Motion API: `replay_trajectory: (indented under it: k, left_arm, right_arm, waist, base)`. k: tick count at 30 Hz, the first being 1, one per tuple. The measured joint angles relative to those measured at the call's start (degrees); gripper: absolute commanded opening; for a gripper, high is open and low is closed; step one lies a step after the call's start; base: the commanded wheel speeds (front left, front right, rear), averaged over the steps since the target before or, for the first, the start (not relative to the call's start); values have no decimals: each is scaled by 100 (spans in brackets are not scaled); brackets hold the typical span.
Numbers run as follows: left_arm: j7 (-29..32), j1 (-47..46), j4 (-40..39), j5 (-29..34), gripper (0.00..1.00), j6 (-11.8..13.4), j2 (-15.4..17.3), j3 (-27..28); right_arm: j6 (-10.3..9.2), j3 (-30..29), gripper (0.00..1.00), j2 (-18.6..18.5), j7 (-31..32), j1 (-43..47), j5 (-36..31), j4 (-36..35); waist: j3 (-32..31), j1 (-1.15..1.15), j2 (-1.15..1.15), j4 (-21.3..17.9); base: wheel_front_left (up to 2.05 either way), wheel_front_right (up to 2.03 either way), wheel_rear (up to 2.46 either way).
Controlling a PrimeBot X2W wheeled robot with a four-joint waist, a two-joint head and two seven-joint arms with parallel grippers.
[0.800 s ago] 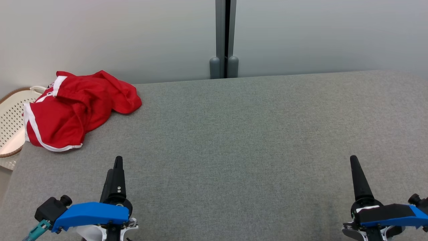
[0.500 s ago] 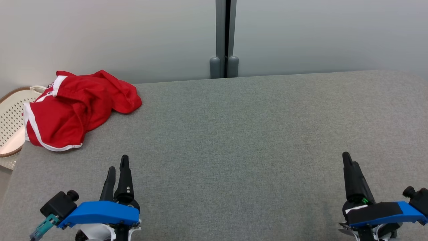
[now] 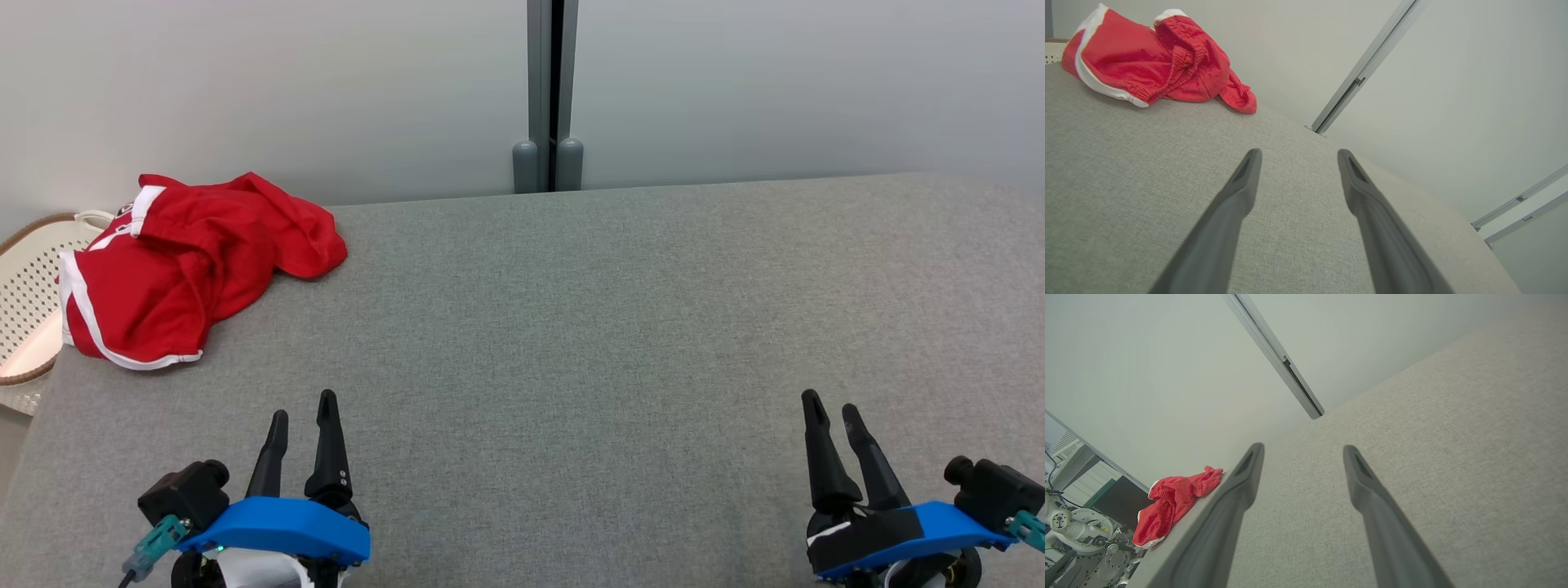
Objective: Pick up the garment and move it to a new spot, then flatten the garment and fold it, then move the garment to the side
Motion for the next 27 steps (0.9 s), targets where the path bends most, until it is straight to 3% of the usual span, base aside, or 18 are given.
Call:
replay_trajectory:
  k: [11,27]
  left_arm:
    - [-172,1,255,918,100,100,35,-159]
    - [-379,-3,452,1774,100,171,56,-297]
  right_arm:
    - [23,42,100,-7,-154,-1,-843,169]
    - [24,64,100,-15,-386,-14,-1804,285]
  waist:
    - [-35,0,0,11]
    - [-69,0,0,18]
  base:
    - [0,0,0]
    - [0,0,0]
